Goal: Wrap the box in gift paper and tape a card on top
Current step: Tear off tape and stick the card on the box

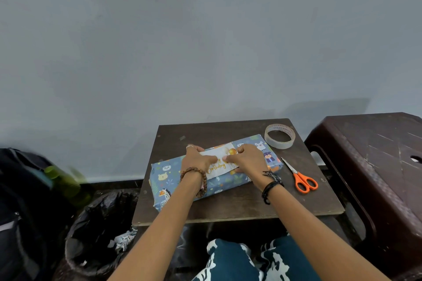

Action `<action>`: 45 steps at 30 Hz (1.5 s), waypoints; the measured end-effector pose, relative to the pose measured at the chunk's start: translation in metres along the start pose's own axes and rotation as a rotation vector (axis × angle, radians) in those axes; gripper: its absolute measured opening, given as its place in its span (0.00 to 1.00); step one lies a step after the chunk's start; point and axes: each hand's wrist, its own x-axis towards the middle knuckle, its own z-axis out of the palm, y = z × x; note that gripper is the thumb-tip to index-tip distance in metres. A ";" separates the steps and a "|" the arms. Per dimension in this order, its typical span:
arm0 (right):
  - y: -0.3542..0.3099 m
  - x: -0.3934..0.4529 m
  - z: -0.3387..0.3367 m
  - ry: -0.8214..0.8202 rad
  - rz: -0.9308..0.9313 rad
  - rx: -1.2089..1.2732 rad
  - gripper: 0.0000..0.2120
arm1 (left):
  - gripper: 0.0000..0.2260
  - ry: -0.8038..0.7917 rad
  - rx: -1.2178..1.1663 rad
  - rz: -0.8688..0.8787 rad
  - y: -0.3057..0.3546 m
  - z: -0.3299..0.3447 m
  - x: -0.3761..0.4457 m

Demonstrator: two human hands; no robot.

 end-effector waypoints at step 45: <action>0.028 -0.039 0.025 0.237 -0.377 -0.838 0.19 | 0.31 -0.332 1.017 0.255 -0.027 -0.026 0.005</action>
